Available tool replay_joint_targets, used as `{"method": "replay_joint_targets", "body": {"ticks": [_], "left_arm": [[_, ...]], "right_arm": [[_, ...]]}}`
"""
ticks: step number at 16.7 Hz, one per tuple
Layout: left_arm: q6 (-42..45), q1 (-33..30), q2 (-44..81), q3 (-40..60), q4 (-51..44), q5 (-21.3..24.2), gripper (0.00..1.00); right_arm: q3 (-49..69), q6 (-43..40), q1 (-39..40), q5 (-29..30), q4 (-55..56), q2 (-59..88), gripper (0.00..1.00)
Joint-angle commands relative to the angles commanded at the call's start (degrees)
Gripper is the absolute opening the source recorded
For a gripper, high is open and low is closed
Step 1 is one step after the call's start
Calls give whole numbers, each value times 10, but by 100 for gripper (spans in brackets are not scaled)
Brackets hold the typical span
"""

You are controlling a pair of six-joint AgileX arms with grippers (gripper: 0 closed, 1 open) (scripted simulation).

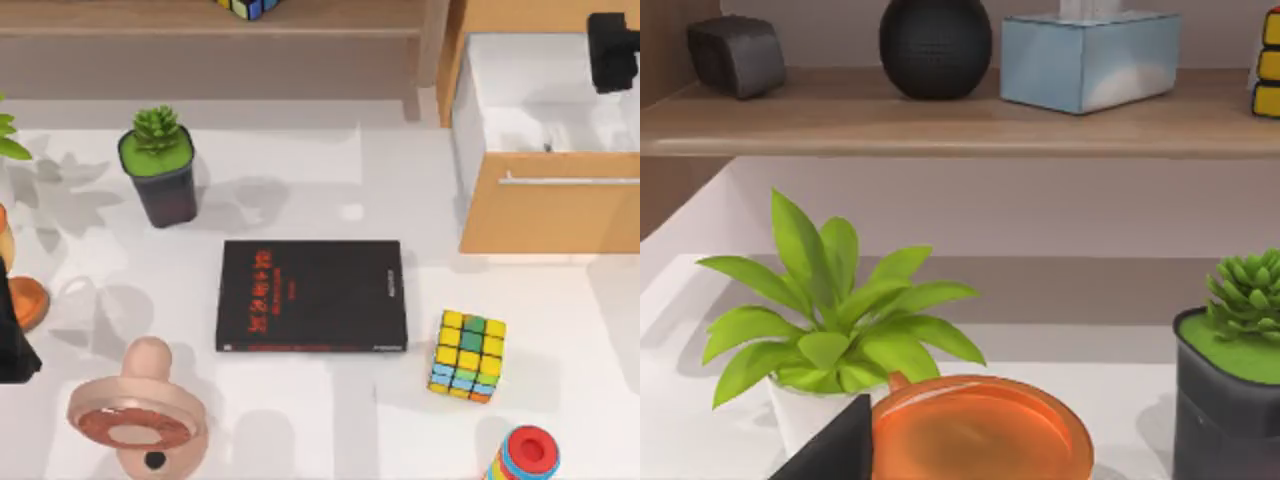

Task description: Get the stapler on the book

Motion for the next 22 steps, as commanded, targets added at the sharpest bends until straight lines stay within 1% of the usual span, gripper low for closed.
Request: {"method": "replay_joint_targets", "body": {"ticks": [3, 5, 9, 16, 22], "left_arm": [[0, 0, 0, 0, 0, 0, 100], [0, 0, 0, 0, 0, 0, 100], [0, 0, 0, 0, 0, 0, 100], [0, 0, 0, 0, 0, 0, 100], [0, 0, 0, 0, 0, 0, 100]], "right_arm": [[143, 7, 9, 1, -80, 163, 100], [221, 11, 13, 1, -122, 246, 100], [316, 17, 16, 2, -171, 340, 100], [327, 18, 12, 2, -176, 351, 100], [289, 17, 15, 2, -152, 337, 100]]}}
